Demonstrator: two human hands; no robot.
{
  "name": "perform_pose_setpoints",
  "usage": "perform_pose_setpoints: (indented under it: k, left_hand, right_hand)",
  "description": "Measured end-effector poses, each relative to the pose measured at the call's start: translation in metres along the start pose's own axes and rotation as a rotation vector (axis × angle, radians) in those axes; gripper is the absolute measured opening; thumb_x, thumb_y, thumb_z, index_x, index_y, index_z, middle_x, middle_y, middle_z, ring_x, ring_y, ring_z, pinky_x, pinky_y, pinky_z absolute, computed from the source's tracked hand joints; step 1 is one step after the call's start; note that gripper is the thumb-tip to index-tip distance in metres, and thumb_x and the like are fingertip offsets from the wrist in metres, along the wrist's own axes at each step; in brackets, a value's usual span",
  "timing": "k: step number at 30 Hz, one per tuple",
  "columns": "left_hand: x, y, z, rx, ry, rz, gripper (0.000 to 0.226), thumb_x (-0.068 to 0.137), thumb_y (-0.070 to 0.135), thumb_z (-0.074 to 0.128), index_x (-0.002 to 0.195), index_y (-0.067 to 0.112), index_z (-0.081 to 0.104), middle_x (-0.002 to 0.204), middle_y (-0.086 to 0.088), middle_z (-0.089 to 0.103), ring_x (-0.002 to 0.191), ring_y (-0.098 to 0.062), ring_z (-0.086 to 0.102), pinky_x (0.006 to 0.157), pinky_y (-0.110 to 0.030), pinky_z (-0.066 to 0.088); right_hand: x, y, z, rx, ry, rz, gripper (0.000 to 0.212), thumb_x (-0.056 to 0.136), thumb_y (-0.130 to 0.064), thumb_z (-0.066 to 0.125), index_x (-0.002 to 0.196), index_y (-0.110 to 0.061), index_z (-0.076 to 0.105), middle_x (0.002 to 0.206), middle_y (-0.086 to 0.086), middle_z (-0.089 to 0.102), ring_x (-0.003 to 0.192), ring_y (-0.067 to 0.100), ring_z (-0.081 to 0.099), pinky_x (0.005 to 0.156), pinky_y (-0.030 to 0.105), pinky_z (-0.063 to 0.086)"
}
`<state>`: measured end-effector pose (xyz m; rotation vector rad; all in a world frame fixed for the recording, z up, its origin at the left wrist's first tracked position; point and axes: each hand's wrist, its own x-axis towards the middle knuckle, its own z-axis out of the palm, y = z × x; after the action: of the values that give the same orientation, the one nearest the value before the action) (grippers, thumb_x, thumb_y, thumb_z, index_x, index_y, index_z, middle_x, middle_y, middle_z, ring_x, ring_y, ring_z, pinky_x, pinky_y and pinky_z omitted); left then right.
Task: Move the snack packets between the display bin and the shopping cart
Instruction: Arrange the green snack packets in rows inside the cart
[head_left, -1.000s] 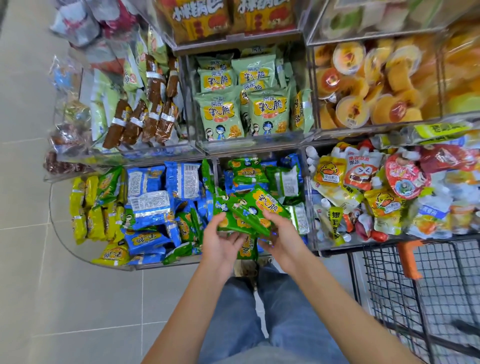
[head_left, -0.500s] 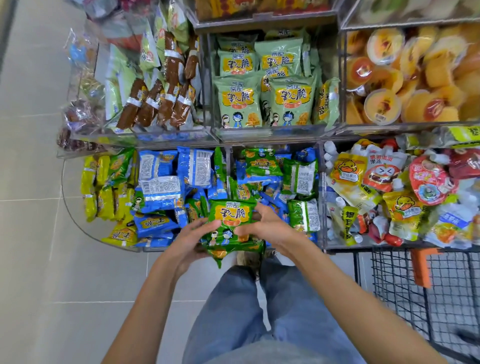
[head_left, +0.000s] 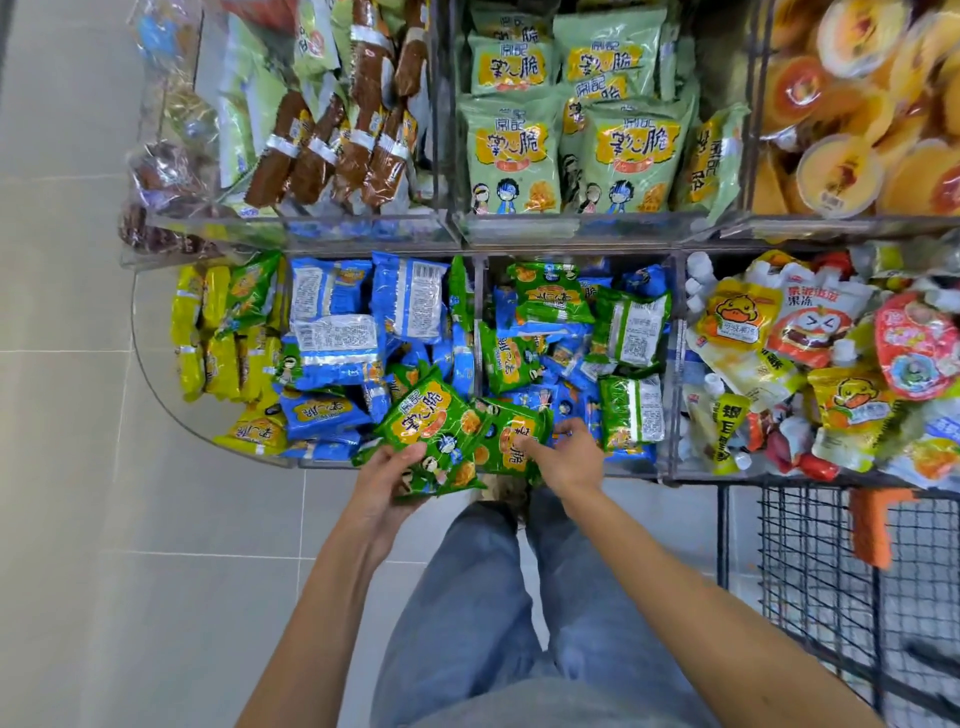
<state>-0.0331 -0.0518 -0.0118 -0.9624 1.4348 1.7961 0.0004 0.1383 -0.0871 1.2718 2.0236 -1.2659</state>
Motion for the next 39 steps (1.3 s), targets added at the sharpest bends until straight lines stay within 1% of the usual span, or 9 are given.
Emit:
perform_pose_setpoints:
  k: [14,19,22,24,26,30,32,35,39]
  left_hand:
    - [0.024,0.017,0.002,0.502,0.095,0.11,0.029,0.081,0.014,0.068,0.103,0.021,0.05,0.097,0.004,0.062,0.084,-0.008,0.057,0.065,-0.024,0.041]
    - [0.017,0.025,0.016,0.601,-0.013,0.064,0.029,0.073,0.024,0.064,0.099,0.024,0.051,0.108,-0.001,0.057,0.096,-0.016,0.053,0.071,-0.027,0.039]
    - [0.01,0.027,0.032,0.594,-0.081,0.031,0.08,0.06,0.033,0.052,0.135,0.007,0.041,0.137,-0.021,0.045,0.125,-0.034,0.045,0.096,-0.044,0.039]
    - [0.006,0.027,0.042,0.514,-0.099,0.068,0.057,0.074,0.034,0.05,0.121,0.002,0.05,0.121,-0.029,0.052,0.111,-0.028,0.059,0.091,-0.042,0.044]
    - [0.005,0.025,0.05,0.408,-0.139,0.081,0.029,0.092,0.035,0.041,0.097,0.011,0.057,0.095,-0.013,0.063,0.081,-0.015,0.065,0.072,-0.031,0.049]
    - [0.004,0.013,0.066,0.457,-0.198,0.047,0.029,0.072,0.053,0.061,0.093,0.035,0.053,0.097,0.02,0.062,0.087,-0.001,0.06,0.079,-0.019,0.043]
    - [0.004,0.009,0.068,0.488,-0.144,0.02,0.049,0.071,0.047,0.07,0.109,0.035,0.043,0.095,0.019,0.053,0.08,0.004,0.053,0.077,-0.017,0.04]
    - [0.009,0.005,0.065,0.461,-0.128,-0.037,0.111,0.054,0.055,0.08,0.142,0.013,0.027,0.137,-0.001,0.045,0.112,-0.015,0.051,0.103,-0.036,0.037]
    - [0.012,0.008,0.062,0.405,-0.101,-0.048,0.156,0.016,0.077,0.075,0.149,0.015,0.024,0.151,-0.011,0.034,0.136,-0.03,0.036,0.112,-0.051,0.03]
  right_hand:
    - [-0.023,-0.053,-0.077,0.352,-0.085,-0.58,0.022,0.074,0.0,0.074,0.082,-0.019,0.066,0.084,-0.012,0.064,0.08,0.002,0.06,0.077,0.013,0.047]
    - [-0.028,-0.081,-0.097,0.352,-0.472,-0.448,0.026,0.07,-0.012,0.077,0.08,-0.035,0.07,0.096,-0.011,0.066,0.09,-0.002,0.06,0.078,0.016,0.046]
    - [-0.027,-0.088,-0.084,0.326,-0.497,-0.374,0.028,0.069,-0.016,0.079,0.087,-0.034,0.069,0.117,-0.005,0.062,0.11,0.005,0.053,0.093,0.026,0.039]
    - [-0.029,-0.089,-0.075,0.388,-0.442,-0.399,0.034,0.069,-0.012,0.079,0.096,-0.03,0.068,0.122,-0.003,0.06,0.113,0.007,0.055,0.098,0.031,0.043]
    - [-0.031,-0.086,-0.066,0.487,-0.413,-0.413,0.039,0.072,-0.006,0.076,0.102,-0.026,0.063,0.12,0.001,0.058,0.102,0.003,0.059,0.086,0.026,0.052]
    - [-0.036,-0.074,-0.057,0.584,-0.421,-0.368,0.024,0.086,-0.012,0.064,0.104,-0.026,0.057,0.113,0.005,0.06,0.08,0.003,0.065,0.064,0.021,0.053]
    - [-0.03,-0.066,-0.06,0.549,-0.373,-0.304,0.019,0.095,-0.029,0.049,0.112,-0.029,0.056,0.115,-0.006,0.057,0.096,0.004,0.058,0.075,0.026,0.048]
    - [-0.014,-0.047,-0.067,0.564,-0.047,-0.147,0.026,0.097,-0.031,0.044,0.12,-0.022,0.051,0.115,-0.001,0.053,0.106,0.018,0.053,0.079,0.028,0.041]
    - [0.007,-0.008,-0.066,-0.253,0.32,-0.102,0.067,0.083,-0.036,0.066,0.134,-0.006,0.035,0.133,0.017,0.039,0.126,0.034,0.034,0.098,0.043,0.036]
